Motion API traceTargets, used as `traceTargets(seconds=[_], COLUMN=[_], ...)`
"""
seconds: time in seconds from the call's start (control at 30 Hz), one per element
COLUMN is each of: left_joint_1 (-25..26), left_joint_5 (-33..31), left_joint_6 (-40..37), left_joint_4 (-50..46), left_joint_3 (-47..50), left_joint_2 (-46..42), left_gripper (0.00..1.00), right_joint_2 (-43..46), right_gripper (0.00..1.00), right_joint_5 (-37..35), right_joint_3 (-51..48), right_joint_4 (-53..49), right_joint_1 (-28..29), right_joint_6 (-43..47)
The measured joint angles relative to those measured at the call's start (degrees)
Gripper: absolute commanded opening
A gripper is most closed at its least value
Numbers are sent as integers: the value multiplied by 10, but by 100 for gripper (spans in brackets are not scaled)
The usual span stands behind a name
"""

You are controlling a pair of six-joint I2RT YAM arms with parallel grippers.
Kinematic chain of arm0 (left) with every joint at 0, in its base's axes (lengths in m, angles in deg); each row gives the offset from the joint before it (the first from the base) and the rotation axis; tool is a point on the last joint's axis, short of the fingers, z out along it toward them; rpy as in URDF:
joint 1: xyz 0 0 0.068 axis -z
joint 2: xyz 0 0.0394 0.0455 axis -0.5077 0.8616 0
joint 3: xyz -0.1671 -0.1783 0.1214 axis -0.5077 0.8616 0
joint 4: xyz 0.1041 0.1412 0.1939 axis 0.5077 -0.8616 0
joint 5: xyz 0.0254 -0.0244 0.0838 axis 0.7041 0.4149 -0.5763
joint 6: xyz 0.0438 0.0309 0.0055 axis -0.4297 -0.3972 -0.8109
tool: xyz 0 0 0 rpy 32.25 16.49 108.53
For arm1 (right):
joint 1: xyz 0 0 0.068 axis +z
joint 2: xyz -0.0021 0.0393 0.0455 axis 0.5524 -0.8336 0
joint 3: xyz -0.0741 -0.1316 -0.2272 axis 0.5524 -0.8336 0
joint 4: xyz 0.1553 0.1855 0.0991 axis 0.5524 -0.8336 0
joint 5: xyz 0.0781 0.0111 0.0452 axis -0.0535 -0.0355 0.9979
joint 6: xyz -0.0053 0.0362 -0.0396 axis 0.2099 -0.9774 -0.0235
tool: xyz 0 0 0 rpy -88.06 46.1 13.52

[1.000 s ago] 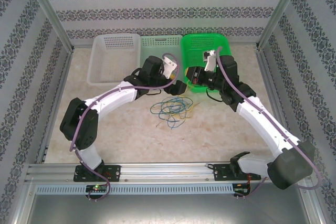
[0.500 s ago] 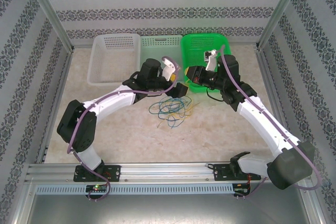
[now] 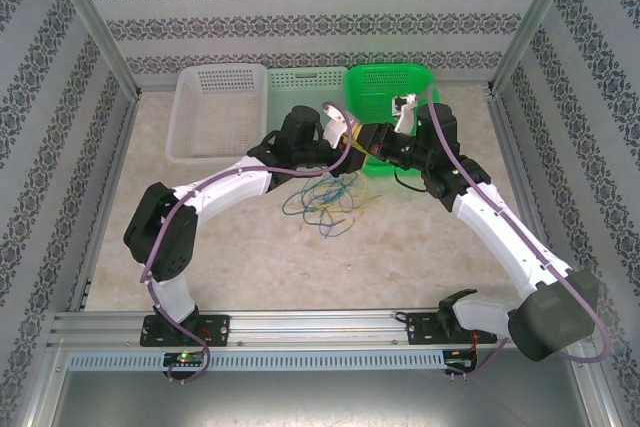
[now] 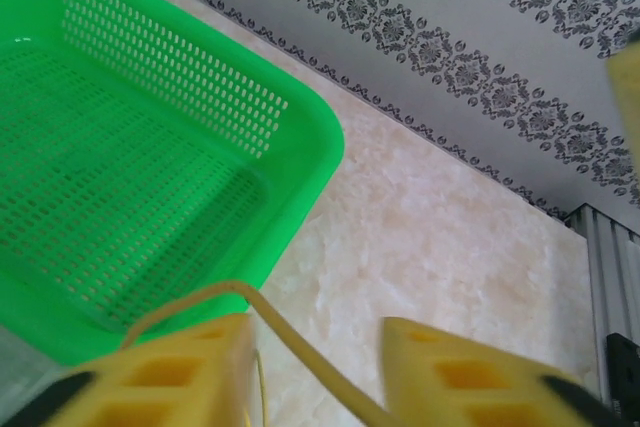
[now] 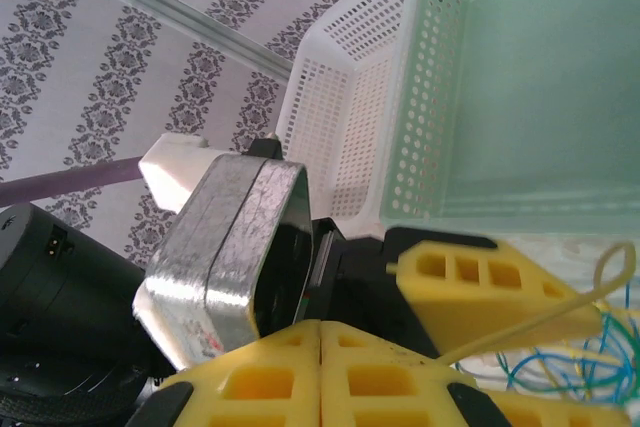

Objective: Untangle the cables

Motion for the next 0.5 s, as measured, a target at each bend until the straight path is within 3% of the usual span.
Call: traceTargets(seconds=[0.07, 0.1, 0.13, 0.27, 0.33, 0.43, 0.5], left_joint_1=[0, 0, 0, 0, 0, 0, 0], left_joint_5=[-3, -7, -13, -44, -52, -54, -55], left_joint_6=[3, 6, 7, 16, 25, 40, 45], left_joint_4=[1, 1, 0, -4, -5, -5, -4], left_joint_3=[0, -2, -4, -5, -5, -5, -5], left_joint_2=[1, 1, 1, 1, 1, 1, 1], left_gripper=[8, 1, 0, 0, 0, 0, 0], right_joint_2=[0, 1, 3, 30, 50, 75, 85], right_gripper=[45, 47, 48, 66, 66, 56, 57], right_joint_5=[-3, -7, -10, -42, -61, -77, -79], right_joint_3=[-1, -3, -7, -26, -37, -57, -76], right_joint_4=[-5, -10, -14, -43, -62, -78, -80], right_joint_1=[0, -3, -6, -11, -11, -15, -15], right_joint_6=[-2, -2, 2, 30, 49, 59, 61])
